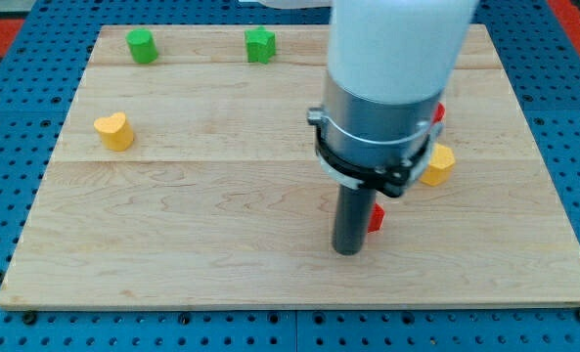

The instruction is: Slide the red star to the bottom right of the hexagon

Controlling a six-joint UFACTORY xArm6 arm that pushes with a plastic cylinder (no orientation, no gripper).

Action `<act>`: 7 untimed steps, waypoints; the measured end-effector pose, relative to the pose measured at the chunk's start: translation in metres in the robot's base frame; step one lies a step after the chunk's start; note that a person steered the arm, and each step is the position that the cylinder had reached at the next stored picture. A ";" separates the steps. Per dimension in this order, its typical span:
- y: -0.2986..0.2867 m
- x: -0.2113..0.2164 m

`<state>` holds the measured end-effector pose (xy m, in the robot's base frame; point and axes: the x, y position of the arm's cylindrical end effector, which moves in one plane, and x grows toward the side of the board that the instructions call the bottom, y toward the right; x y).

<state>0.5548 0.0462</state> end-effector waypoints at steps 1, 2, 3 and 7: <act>-0.007 -0.016; 0.017 -0.016; -0.036 0.010; 0.055 -0.014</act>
<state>0.5412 0.1016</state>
